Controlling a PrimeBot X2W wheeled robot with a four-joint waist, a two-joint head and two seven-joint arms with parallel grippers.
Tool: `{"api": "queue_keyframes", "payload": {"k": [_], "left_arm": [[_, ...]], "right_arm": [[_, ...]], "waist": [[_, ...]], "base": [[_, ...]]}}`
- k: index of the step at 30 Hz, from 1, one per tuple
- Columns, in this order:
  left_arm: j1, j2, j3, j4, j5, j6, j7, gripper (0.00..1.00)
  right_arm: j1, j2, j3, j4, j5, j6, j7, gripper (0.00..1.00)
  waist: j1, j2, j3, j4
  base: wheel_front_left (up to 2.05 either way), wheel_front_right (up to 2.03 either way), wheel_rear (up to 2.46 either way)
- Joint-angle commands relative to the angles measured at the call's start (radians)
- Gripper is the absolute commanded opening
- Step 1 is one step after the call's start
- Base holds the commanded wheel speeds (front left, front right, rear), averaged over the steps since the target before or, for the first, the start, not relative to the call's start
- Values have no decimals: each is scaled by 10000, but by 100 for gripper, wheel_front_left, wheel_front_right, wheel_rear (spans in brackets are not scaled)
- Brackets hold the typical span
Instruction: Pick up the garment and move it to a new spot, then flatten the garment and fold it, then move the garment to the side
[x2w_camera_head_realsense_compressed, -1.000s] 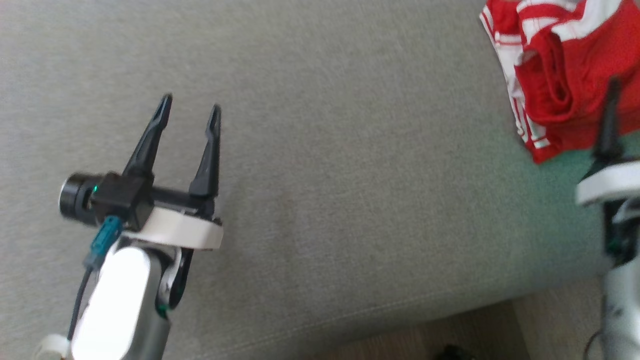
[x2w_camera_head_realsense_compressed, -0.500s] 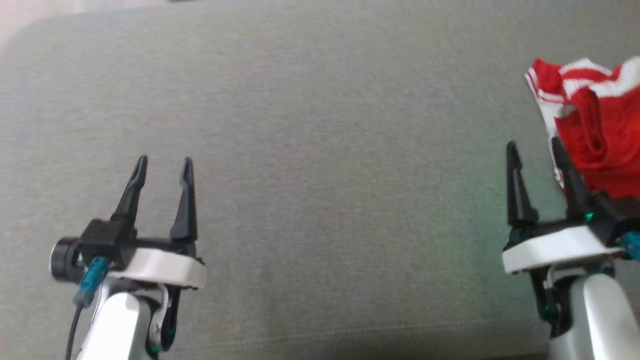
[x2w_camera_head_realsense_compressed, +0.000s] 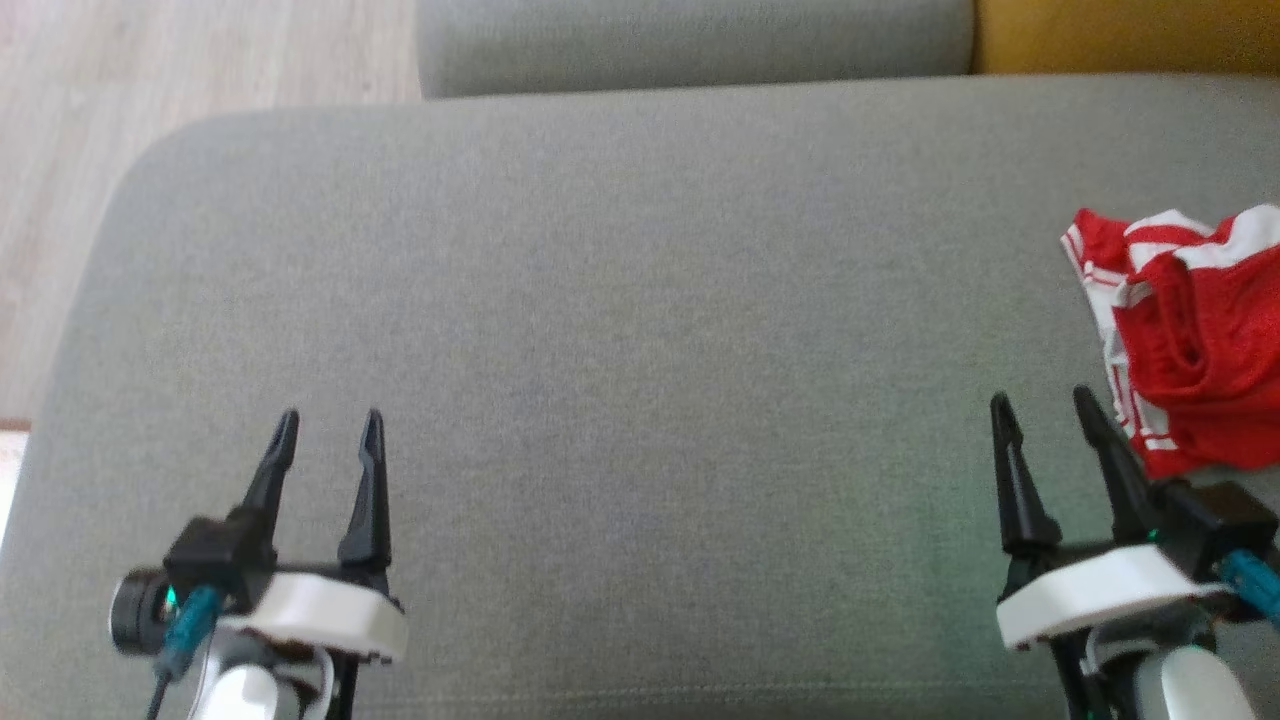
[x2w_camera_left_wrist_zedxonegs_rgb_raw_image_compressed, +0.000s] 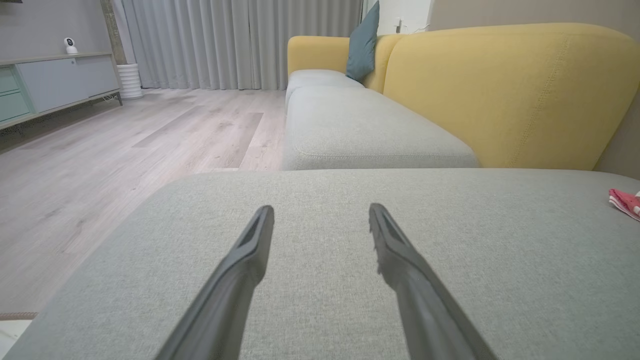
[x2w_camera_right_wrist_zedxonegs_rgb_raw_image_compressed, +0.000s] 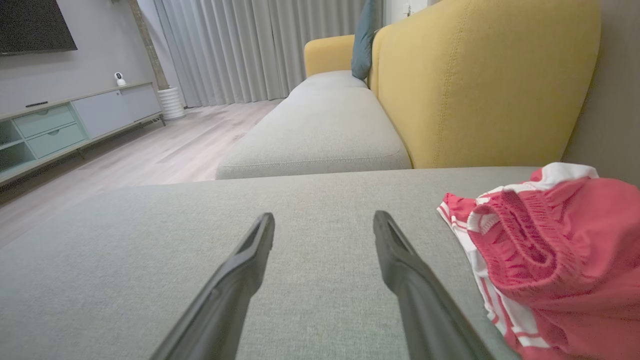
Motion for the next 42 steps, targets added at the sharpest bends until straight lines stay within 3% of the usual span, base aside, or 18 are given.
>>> {"api": "queue_keyframes", "payload": {"k": [1, 12, 42], "left_arm": [[-88, 180, 327, -250, -75, 93, -56, 100], [499, 272, 242, -520, -85, 316, 222, 100], [477, 463, 93, -481, -105, 636, 538, 100]], "right_arm": [[-38, -38, 283, -410, 92, 39, 41, 100], [442, -36, 359, -619, 90, 39, 293, 100], [524, -36, 365, -858, -102, 39, 494, 100]], "waist": [[1, -1, -354, -95], [1, -1, -865, -232], [1, -1, -917, -183]], "base": [[0, 0, 0], [0, 0, 0], [0, 0, 0]]}}
